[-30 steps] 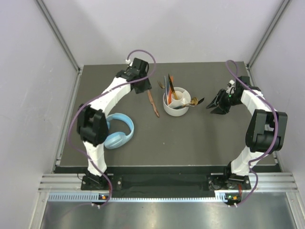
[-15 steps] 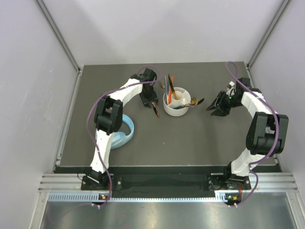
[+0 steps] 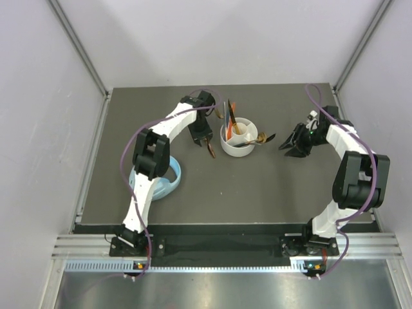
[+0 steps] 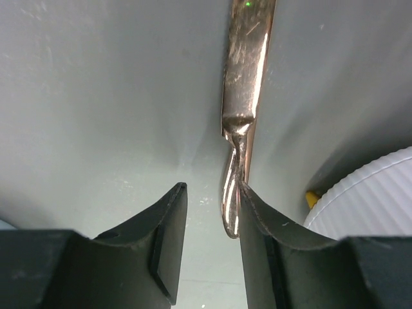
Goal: Sort the eating utensils into containers
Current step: Pick up the knife at the center of the board.
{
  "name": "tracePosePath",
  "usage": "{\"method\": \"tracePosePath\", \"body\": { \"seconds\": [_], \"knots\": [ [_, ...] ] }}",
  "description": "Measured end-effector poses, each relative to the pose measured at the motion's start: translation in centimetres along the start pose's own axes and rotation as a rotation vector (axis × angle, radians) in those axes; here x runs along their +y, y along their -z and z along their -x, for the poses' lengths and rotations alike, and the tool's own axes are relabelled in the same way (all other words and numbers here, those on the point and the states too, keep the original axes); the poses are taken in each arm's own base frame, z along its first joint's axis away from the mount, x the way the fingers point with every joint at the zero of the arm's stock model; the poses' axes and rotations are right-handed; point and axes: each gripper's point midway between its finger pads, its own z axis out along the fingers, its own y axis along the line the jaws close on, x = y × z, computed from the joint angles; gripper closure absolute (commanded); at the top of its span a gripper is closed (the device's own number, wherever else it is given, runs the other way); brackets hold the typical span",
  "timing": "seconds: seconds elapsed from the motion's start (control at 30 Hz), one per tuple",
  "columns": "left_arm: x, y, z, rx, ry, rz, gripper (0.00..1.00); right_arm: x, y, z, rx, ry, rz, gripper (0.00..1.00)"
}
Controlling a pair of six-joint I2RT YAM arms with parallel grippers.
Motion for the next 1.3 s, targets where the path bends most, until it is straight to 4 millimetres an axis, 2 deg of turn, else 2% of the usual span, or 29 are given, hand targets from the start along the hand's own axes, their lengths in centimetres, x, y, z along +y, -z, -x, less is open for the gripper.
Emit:
{"method": "tracePosePath", "body": {
  "seconds": [0.3,0.47,0.7,0.83,0.87,1.03,1.1,1.3],
  "knots": [
    [-0.4,-1.0,-1.5,0.037,0.025,0.004,0.59,-0.7,0.1,-0.3,-0.001,-0.019,0.004,0.57],
    [-1.1,-1.4,-1.6,0.034,0.043,-0.023,0.59,-0.6,0.1,-0.3,0.0,-0.019,0.013,0.57],
    [-1.2,-1.6,-1.2,0.02,0.05,0.007,0.66,-0.5,0.1,-0.5,0.006,-0.022,0.02,0.57],
    [-1.3,-1.9,-0.5,0.006,0.048,0.045,0.73,-0.4,0.1,-0.5,0.007,-0.022,0.025,0.57],
    [-1.3,-1.9,-0.5,0.006,0.047,0.05,0.78,-0.4,0.1,-0.5,0.007,-0.022,0.027,0.57],
    [-0.8,-2.0,-0.7,0.005,0.043,0.072,0.83,-0.5,0.0,-0.7,0.011,-0.025,0.028,0.57],
    [-0.7,-2.1,-0.8,0.004,0.04,0.076,1.0,-0.5,0.0,-0.7,0.012,-0.025,0.029,0.57],
    [0.0,-1.9,-1.3,0.012,0.028,0.088,1.0,-0.4,0.0,-0.7,0.014,-0.026,0.034,0.57]
  ]
}}
